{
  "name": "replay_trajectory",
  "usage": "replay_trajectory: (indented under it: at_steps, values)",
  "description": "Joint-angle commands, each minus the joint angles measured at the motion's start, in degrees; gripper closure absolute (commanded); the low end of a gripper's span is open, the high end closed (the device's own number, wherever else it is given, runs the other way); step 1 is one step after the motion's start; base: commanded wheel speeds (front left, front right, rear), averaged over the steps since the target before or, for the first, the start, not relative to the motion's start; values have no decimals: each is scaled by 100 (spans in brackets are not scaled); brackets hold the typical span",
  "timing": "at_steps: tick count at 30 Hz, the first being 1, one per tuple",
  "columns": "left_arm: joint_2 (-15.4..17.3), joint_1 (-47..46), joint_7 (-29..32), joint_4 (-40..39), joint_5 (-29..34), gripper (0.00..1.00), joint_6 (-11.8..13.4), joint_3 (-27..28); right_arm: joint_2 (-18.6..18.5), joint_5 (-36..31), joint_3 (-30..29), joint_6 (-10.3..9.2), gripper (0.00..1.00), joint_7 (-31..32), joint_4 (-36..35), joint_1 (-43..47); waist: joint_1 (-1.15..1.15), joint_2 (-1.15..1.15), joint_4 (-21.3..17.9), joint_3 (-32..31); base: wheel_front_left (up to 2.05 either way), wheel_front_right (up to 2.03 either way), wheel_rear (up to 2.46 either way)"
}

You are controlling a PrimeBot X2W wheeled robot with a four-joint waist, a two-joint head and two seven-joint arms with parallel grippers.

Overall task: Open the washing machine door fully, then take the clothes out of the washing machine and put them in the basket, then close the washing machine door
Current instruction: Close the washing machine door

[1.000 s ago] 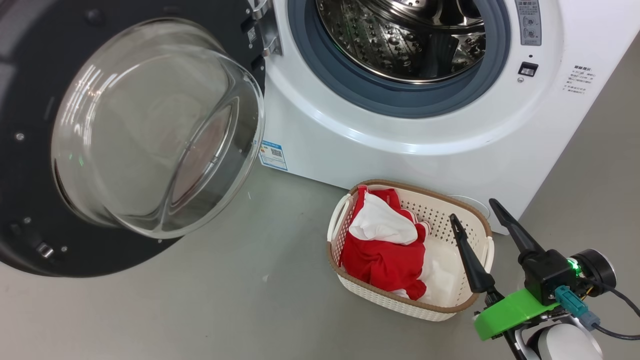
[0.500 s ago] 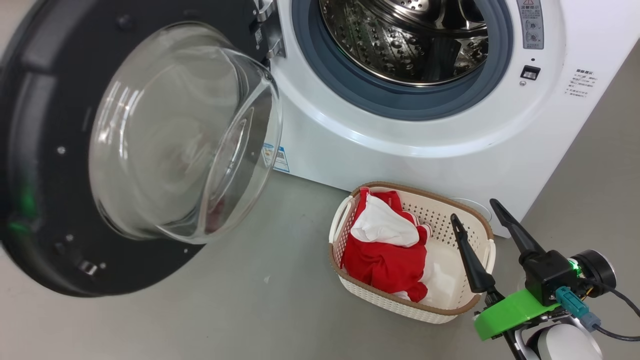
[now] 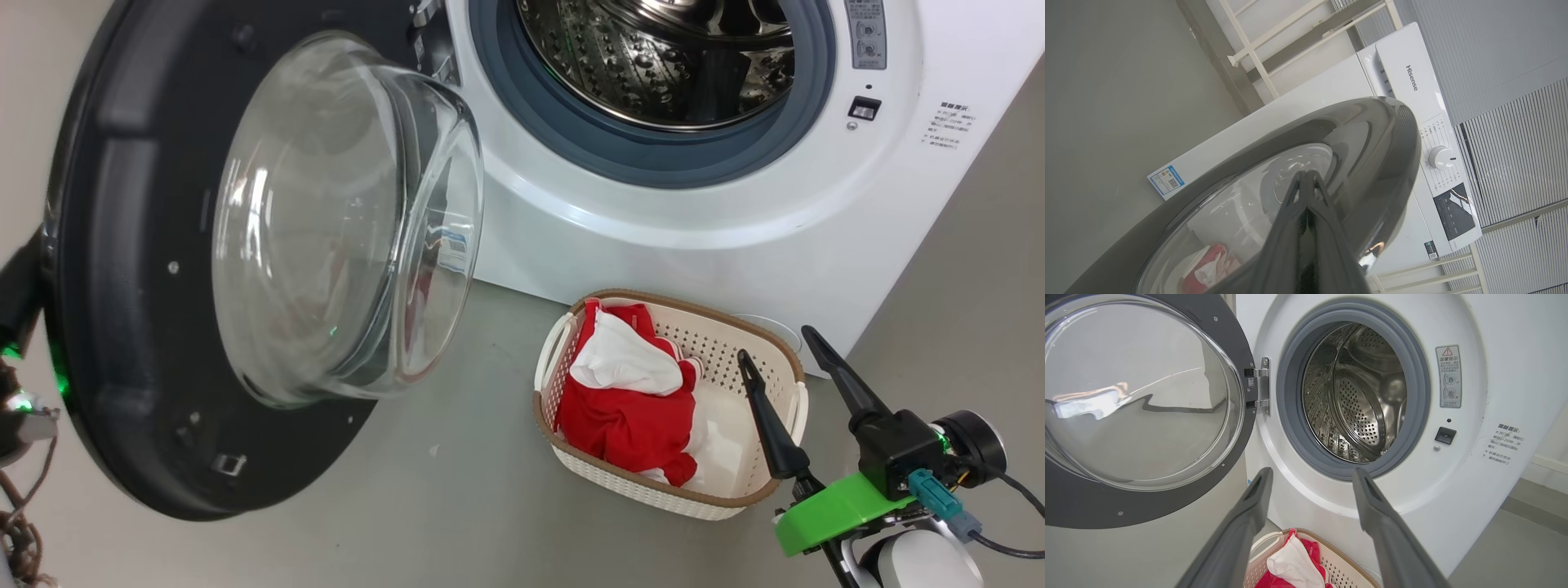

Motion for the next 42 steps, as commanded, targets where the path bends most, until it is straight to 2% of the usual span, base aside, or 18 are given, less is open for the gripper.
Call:
replay_trajectory:
  at_steps: [1,4,15,28,42]
  values:
    - [103,96,131,-346,-50,100,64,12,11,33,110,20,0,-69,-107,-169,0,0,-14,18,0,0,0]
    - [-103,294,253,-932,-99,100,269,-69,14,34,84,20,0,-90,-46,-189,0,0,-42,49,0,0,0]
    - [-399,896,294,-2024,-97,100,468,-405,21,61,78,20,0,-142,51,-237,0,0,-189,57,0,0,0]
    - [-508,1385,111,-2668,-451,100,675,-1000,26,67,98,20,0,-182,111,-208,0,0,-388,23,0,0,0]
    - [-516,1776,-431,-3136,-890,100,742,-1663,27,149,157,20,0,-208,146,-244,0,0,-771,60,0,0,0]
